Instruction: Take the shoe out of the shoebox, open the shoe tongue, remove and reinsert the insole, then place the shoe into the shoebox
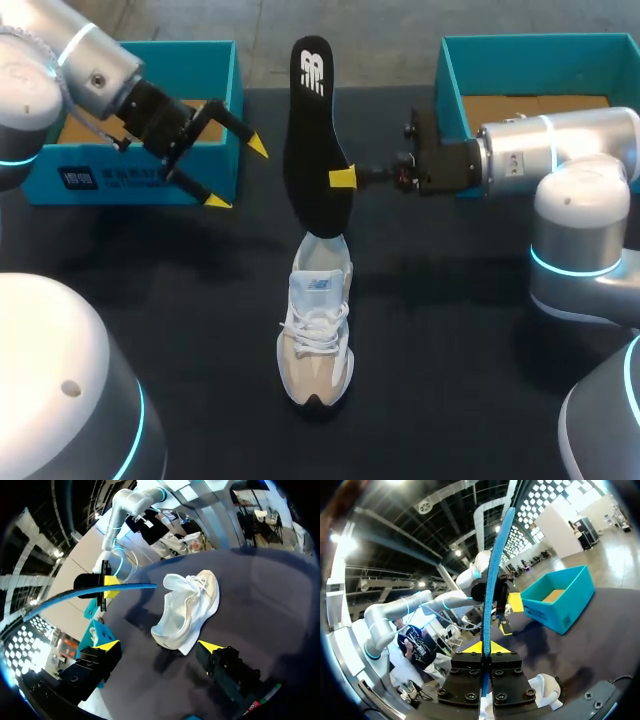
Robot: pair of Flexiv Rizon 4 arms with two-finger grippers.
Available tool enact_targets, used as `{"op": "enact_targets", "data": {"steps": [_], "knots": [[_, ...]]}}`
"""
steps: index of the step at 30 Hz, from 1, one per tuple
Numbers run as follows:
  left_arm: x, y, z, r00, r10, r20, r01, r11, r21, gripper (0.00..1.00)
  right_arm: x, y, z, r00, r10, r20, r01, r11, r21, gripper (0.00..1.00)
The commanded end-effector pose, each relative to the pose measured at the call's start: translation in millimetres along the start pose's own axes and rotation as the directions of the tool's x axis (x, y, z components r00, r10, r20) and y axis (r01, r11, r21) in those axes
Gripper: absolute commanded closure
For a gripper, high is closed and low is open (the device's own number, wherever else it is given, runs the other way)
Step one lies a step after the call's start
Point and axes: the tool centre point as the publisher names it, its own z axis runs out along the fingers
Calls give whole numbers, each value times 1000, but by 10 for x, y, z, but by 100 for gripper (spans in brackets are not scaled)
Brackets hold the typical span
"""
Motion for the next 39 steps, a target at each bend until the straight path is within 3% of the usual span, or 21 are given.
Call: {"op": "enact_targets", "data": {"steps": [1, 11, 13, 16, 34, 39], "knots": [[-15, 52, 109, 999, -48, -21, 48, 999, 5, 0, -106, -45, 21, 1000, -6, -1, 6, 1000, -11, 100], [134, -44, 324, 989, -147, -21, 148, 988, 41, 0, -213, -188, 11, 998, -60, 24, 60, 998, -8, 100], [172, -48, 349, 984, -175, -18, 175, 984, 14, 0, -215, -217, 4, 997, -76, 20, 76, 997, -10, 100], [253, -26, 424, 976, -216, -37, 212, 972, -98, 0, -247, -296, 6, 998, -63, 30, 64, 998, -20, 100], [253, -26, 424, 976, -216, -37, 212, 972, -98, 0, -247, -296, 6, 998, -63, 30, 64, 998, -20, 100], [306, 57, 494, 960, -279, -12, 277, 957, -89, 0, -274, -317, 2, 997, -77, 29, 78, 997, -24, 100]]}}
